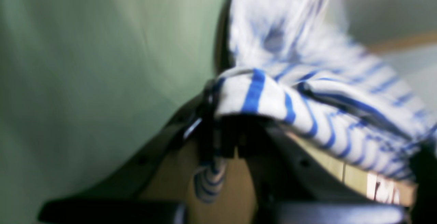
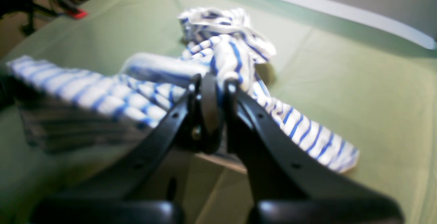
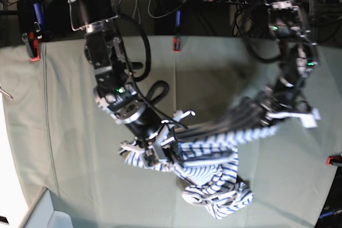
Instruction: Layout the t-shirt on the table in an organized manner, then fold the t-shirt properly
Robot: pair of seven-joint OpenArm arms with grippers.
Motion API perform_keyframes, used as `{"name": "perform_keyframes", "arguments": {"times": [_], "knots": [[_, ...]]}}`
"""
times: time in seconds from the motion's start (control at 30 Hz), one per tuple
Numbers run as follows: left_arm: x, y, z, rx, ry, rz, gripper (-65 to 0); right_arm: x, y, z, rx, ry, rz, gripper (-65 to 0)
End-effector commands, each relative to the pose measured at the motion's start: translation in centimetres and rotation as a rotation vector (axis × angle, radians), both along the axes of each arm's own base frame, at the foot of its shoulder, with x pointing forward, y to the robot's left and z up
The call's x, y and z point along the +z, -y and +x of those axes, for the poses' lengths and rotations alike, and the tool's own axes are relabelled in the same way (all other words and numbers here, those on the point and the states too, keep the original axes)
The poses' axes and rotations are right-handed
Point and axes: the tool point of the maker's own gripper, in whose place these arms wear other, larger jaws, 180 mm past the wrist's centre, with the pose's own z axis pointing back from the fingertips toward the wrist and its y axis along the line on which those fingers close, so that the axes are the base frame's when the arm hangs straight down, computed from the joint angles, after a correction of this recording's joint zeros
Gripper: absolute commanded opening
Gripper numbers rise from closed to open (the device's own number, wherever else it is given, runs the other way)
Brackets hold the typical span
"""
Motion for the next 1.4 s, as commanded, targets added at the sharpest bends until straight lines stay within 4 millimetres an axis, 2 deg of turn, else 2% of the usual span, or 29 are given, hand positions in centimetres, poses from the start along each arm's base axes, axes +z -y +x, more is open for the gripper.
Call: {"name": "perform_keyframes", "arguments": {"times": [0.0, 0.13, 0.27, 0.4, 0.5, 0.6, 0.7, 0.8, 0.87, 1.0, 1.13, 1.2, 1.33, 1.37], "knots": [[3.6, -5.0, 0.4, 0.134, 0.09, 0.104, -65.0, 3.3, 2.1, 1.6, -0.078, 0.108, 0.016, -65.0], [9.7, -7.6, 1.1, 0.16, 0.22, 0.209, -65.0, 4.7, 2.2, 0.1, -0.083, 0.144, 0.034, -65.0], [12.4, -8.2, 0.8, 0.152, 0.271, 0.274, -65.0, 2.7, 0.7, -3.7, -0.045, 0.068, 0.035, -65.0], [11.2, -11.0, -2.4, 0.222, 0.219, 0.303, -65.0, -1.3, -1.3, -7.8, 0.012, -0.06, 0.03, -65.0], [9.0, -13.1, -5.1, 0.272, 0.138, 0.315, -65.0, -3.4, -2.1, -9.1, 0.038, -0.119, 0.02, -65.0], [7.2, -16.2, -8.2, 0.36, 0.071, 0.314, -65.0, -4.1, -2.2, -8.6, 0.041, -0.131, 0.01, -65.0], [6.9, -20.4, -11.5, 0.494, 0.04, 0.319, -65.0, -4.2, -2.2, -7.6, 0.043, -0.133, -0.006, -64.8], [7.4, -23.8, -14.3, 0.596, 0.028, 0.335, -65.0, -4.6, -2.2, -6.4, 0.048, -0.161, -0.045, -56.6], [8.5, -25.4, -15.1, 0.627, 0.036, 0.361, -65.0, -4.8, -2.2, -5.6, 0.049, -0.169, -0.057, -50.6], [8.8, -26.0, -15.5, 0.643, 0.036, 0.368, -65.0, -4.4, -3.7, -4.3, 0.066, -0.166, -0.041, -41.5], [8.4, -25.7, -15.5, 0.638, 0.028, 0.358, -65.0, -4.2, -5.9, -3.0, 0.081, -0.18, -0.007, -37.9], [8.3, -25.7, -15.5, 0.638, 0.026, 0.354, -65.0, -4.8, -6.7, -2.3, 0.09, -0.202, -0.009, -37.2], [7.6, -25.3, -15.8, 0.64, 0.015, 0.34, -65.0, -7.3, -6.9, -0.9, 0.106, -0.264, -0.059, -34.4], [7.5, -25.1, -15.8, 0.639, 0.013, 0.339, -65.0, -7.9, -7.7, -0.9, 0.134, -0.275, -0.079, -32.7]]}}
